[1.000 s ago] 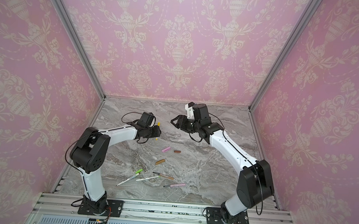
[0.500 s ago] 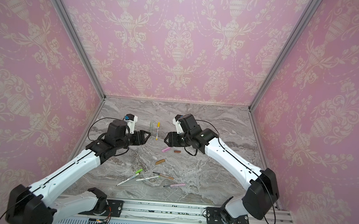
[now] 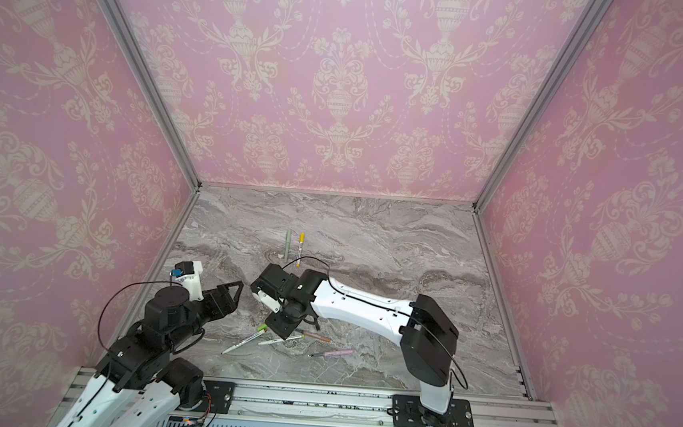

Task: Insert the pens into the pen caps
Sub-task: 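Reach right gripper down to the white green-tipped pen while left arm draws back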

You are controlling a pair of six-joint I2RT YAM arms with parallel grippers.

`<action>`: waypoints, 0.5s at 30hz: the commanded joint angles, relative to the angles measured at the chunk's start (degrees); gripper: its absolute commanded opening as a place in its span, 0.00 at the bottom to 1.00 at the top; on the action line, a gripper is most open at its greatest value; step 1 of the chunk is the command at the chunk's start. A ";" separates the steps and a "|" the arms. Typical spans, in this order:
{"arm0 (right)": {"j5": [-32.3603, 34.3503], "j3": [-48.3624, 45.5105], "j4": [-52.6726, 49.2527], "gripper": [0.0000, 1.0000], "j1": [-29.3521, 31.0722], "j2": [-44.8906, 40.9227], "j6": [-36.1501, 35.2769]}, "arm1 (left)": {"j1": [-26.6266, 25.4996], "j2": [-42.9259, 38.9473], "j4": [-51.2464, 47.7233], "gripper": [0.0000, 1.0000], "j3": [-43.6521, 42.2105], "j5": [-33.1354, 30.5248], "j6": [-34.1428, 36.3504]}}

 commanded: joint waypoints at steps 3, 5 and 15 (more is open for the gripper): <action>2.04 5.75 -3.94 0.59 2.63 6.98 -7.71 | 0.48 -8.85 -4.59 0.83 -1.31 -6.81 -3.37; 1.64 6.31 -3.43 0.59 2.91 8.68 -7.98 | 0.48 -10.59 -6.35 0.83 -0.83 -8.36 -2.82; 2.67 4.88 -0.91 0.56 2.93 13.61 -7.95 | 0.48 -12.21 -7.79 0.86 -0.30 -13.15 -0.90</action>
